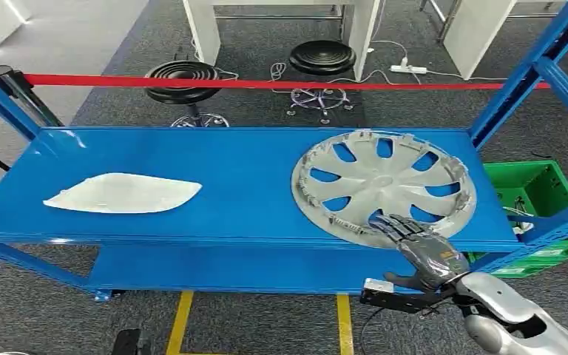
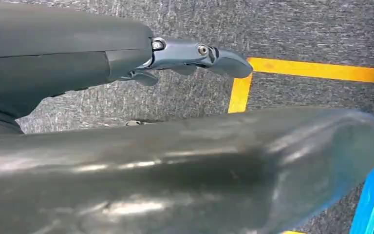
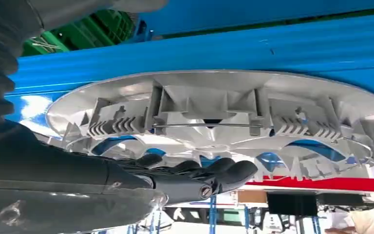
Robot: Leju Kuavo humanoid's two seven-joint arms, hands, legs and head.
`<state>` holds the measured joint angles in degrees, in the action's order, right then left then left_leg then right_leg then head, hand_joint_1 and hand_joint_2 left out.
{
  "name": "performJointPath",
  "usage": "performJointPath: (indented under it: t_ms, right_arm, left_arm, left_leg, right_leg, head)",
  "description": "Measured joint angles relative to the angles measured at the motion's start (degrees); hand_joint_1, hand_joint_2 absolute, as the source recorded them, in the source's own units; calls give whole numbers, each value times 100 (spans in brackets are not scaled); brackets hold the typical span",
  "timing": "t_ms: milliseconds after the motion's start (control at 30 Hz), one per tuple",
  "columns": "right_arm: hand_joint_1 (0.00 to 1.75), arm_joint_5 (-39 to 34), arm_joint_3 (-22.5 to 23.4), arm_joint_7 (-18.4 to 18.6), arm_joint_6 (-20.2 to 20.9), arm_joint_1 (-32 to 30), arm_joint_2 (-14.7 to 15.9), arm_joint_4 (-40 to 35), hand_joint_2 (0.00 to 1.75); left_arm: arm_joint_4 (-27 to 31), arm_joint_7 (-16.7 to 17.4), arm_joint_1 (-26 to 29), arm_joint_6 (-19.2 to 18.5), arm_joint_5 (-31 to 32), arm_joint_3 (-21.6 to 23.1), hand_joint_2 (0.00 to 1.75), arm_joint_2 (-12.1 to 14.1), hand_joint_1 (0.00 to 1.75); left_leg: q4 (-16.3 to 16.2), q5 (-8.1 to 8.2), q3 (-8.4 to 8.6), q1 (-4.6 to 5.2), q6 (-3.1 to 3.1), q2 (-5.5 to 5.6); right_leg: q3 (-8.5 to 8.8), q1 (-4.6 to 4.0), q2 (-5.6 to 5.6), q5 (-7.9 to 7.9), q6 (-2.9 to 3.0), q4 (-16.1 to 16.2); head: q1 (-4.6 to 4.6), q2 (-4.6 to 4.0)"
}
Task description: Take the parts from the cabinet and place them on the table.
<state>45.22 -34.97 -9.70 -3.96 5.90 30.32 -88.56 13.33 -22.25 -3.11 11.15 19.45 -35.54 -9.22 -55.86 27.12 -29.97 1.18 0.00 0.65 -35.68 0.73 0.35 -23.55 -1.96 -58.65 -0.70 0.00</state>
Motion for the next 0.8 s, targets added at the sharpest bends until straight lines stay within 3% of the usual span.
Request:
performJointPath:
  t_ms: [800]
  right_arm:
    - [0,127,94,90,144,144,-9,44,175]
  left_arm:
    - [0,-55,-55,166,555,116,0,74,0]
  left_leg:
    - [0,0,-2,0,0,1]
  right_leg:
    - [1,0,-2,0,0,0]
  head:
    - [0,0]
